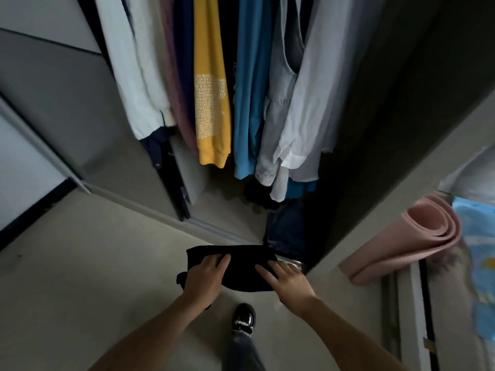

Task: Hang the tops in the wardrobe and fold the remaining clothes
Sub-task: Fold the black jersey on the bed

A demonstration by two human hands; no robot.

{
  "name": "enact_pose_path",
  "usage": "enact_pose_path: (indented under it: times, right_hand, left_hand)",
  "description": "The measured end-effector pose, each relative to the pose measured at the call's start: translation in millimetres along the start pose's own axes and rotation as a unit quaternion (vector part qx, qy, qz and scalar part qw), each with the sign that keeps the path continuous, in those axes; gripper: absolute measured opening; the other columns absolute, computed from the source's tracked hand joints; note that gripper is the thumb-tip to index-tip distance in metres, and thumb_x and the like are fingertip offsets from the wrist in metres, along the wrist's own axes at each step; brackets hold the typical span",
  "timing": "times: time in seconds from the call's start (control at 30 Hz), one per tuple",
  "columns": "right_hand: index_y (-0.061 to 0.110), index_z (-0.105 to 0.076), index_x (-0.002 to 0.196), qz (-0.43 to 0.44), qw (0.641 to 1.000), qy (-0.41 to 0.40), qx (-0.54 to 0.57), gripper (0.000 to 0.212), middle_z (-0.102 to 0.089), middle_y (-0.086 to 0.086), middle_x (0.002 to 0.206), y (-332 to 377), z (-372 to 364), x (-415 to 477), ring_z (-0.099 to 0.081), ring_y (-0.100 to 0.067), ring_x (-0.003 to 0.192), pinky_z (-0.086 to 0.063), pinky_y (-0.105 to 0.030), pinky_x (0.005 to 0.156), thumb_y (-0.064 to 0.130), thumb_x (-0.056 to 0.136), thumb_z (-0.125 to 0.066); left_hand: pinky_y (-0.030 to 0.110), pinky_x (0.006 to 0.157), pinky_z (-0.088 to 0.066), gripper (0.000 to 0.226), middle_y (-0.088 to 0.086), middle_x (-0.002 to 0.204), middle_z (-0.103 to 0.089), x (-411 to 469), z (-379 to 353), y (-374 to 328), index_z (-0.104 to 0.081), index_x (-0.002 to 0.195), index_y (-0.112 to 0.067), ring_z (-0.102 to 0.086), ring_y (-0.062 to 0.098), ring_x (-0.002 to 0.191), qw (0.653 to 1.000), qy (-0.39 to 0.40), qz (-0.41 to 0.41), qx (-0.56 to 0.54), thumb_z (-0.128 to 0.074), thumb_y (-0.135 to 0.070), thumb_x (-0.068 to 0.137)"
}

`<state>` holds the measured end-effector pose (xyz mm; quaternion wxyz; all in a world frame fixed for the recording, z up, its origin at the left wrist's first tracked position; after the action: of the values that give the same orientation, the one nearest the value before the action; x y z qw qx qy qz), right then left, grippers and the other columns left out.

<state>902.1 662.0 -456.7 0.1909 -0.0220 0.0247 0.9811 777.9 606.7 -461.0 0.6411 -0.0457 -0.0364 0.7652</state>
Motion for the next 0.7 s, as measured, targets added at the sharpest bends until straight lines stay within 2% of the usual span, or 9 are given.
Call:
enact_pose_path:
  times: [0.17, 0.37, 0.5, 0.57, 0.7]
  right_hand:
    - [0.023, -0.074, 0.102, -0.015, 1.0, -0.006, 0.023, 0.089, -0.072, -0.004, 0.085, -32.5, -35.3, 76.7, -0.069, -0.017, 0.071, -0.054, -0.021, 0.057, 0.014, 0.014, -0.088]
    - [0.017, -0.074, 0.104, -0.055, 0.998, -0.023, 0.036, 0.088, -0.073, 0.001, 0.086, -73.3, -102.9, 159.4, -0.07, -0.013, 0.072, -0.054, -0.019, 0.061, 0.013, 0.018, -0.088]
    - [0.014, -0.077, 0.09, -0.067, 0.997, 0.012, 0.035, 0.077, -0.072, 0.002, 0.075, -83.7, -191.3, 199.0, -0.068, -0.011, 0.063, -0.052, -0.017, 0.054, 0.017, 0.013, -0.088]
    - [0.016, -0.078, 0.085, -0.077, 0.997, 0.001, 0.02, 0.073, -0.071, 0.003, 0.072, -96.1, -237.0, 218.9, -0.067, -0.009, 0.061, -0.051, -0.015, 0.051, 0.02, 0.013, -0.089]
    - [0.013, -0.077, 0.085, -0.11, 0.994, -0.022, 0.007, 0.071, -0.07, 0.002, 0.071, -134.9, -334.2, 263.7, -0.067, -0.012, 0.059, -0.049, -0.016, 0.047, 0.016, 0.015, -0.089]
  left_hand:
    - [0.017, 0.03, -0.039, 0.065, 0.007, 0.073, -0.069, 68.5, -28.2, 52.9, -0.075, 0.088, -0.01, -0.068, 0.021, 0.062, 1.0, 0.014, 0.003, 0.013, -0.093, -0.011, 0.026]
    - [0.019, 0.03, -0.042, 0.067, 0.01, 0.073, -0.069, 143.1, -100.1, 109.2, -0.074, 0.091, -0.008, -0.068, 0.024, 0.063, 0.999, 0.021, -0.001, 0.027, -0.092, -0.011, 0.027]
    - [0.02, 0.029, -0.042, 0.068, 0.009, 0.067, -0.067, 176.6, -187.1, 142.9, -0.075, 0.086, -0.009, -0.065, 0.023, 0.055, 0.998, 0.036, -0.032, 0.025, -0.09, -0.012, 0.02]
    - [0.018, 0.03, -0.041, 0.066, 0.007, 0.064, -0.065, 203.6, -231.5, 157.1, -0.074, 0.084, -0.011, -0.063, 0.022, 0.051, 0.998, 0.02, -0.055, 0.036, -0.088, -0.008, 0.019]
    - [0.018, 0.034, -0.041, 0.042, 0.007, 0.065, -0.065, 266.3, -321.1, 179.5, -0.075, 0.082, -0.013, -0.062, 0.023, 0.052, 0.991, -0.033, -0.105, 0.079, -0.068, -0.006, 0.042]
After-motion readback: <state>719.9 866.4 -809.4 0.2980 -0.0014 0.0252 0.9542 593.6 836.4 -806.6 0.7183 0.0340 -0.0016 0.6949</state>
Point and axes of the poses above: each hand's wrist, its own x-axis towards the middle knuckle, its own z-axis out of the back of the hand, y = z × x, the point moved 9 cm from there along x, towards the middle knuckle
